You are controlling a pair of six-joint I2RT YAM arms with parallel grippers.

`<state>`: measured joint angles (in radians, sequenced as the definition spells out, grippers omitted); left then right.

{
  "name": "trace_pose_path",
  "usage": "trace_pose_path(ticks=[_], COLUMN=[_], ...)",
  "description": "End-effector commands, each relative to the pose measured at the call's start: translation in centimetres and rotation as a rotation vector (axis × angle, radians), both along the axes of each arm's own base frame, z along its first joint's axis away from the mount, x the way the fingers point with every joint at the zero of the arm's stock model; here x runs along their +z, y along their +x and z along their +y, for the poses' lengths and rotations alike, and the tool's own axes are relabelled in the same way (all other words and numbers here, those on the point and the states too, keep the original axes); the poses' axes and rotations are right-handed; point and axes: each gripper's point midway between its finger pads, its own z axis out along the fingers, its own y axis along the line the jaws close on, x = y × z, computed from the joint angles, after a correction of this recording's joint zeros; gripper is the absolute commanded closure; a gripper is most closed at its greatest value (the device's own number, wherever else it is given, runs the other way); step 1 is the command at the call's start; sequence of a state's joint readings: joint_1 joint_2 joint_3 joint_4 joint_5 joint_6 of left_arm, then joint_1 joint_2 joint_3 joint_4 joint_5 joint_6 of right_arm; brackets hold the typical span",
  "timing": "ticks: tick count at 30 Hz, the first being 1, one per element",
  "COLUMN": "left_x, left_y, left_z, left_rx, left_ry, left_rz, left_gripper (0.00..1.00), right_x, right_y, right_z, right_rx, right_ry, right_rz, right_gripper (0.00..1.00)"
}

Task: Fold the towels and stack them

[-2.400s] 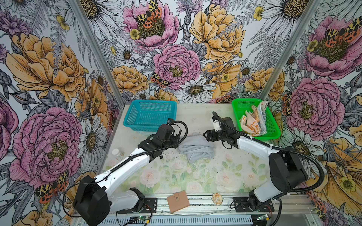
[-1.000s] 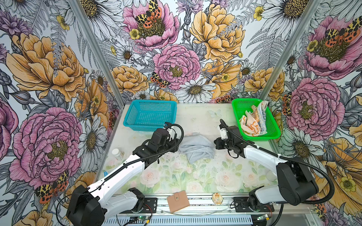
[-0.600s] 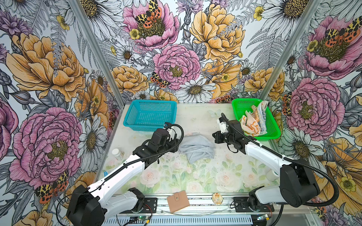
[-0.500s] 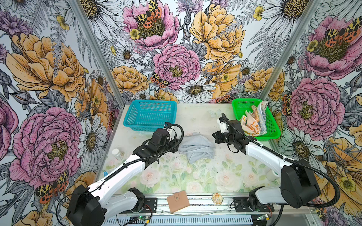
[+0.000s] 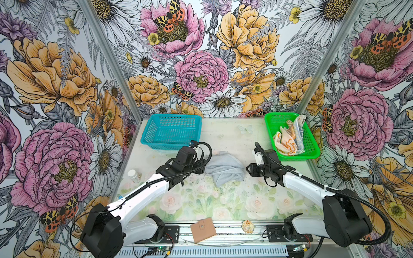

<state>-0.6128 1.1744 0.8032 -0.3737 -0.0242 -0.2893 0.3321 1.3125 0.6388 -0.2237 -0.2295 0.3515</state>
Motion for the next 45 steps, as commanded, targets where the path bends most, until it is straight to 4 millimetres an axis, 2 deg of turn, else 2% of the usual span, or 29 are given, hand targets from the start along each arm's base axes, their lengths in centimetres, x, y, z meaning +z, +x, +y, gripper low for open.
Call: trace_pose_path(ticks=[1,9,23,24,27,29,33,37,39,42,45], left_x=[1.3,1.4,1.5,1.4,1.5,1.5,1.4,1.8,2.5,4.0,4.8], left_y=[0.3,0.3,0.2,0.2,0.3,0.3,0.7,1.9,2.8,4.7,6.8], left_z=[-1.2,-1.3,-0.6,-0.6,-0.5,-0.4,-0.2,0.8,1.8,4.4,5.9], left_rx=[-0.021,-0.021,-0.014,-0.014,-0.012,-0.009,-0.007,0.027,0.077,0.204,0.268], left_ry=[-0.036,-0.036,-0.025,-0.026,-0.027,-0.027,-0.001,0.077,0.131,0.266,0.37], left_rz=[-0.026,-0.026,-0.031,-0.029,-0.03,-0.032,-0.043,-0.09,-0.139,-0.251,-0.352], left_gripper=[0.39,0.39,0.38,0.38,0.38,0.38,0.38,0.38,0.38,0.38,0.37], right_x=[-0.2,-2.0,-2.6,-2.6,-2.5,-2.5,-1.0,1.7,3.2,5.6,8.9], right_y=[0.9,1.6,3.9,4.0,4.2,4.2,4.2,4.2,4.3,4.6,5.0], right_z=[-0.1,0.6,2.0,2.1,2.4,2.5,2.5,2.1,1.6,0.9,-0.1], right_rx=[-0.015,0.002,0.049,0.054,0.063,0.067,0.062,0.04,0.02,-0.02,-0.084], right_ry=[0.007,0.017,0.036,0.041,0.053,0.058,0.07,0.066,0.046,0.016,-0.004], right_rz=[-0.014,0.02,-0.003,-0.008,-0.006,-0.003,-0.02,-0.054,-0.055,-0.059,-0.092], right_gripper=[0.64,0.66,0.64,0.67,0.97,1.0,1.0,1.0,1.0,1.0,1.0])
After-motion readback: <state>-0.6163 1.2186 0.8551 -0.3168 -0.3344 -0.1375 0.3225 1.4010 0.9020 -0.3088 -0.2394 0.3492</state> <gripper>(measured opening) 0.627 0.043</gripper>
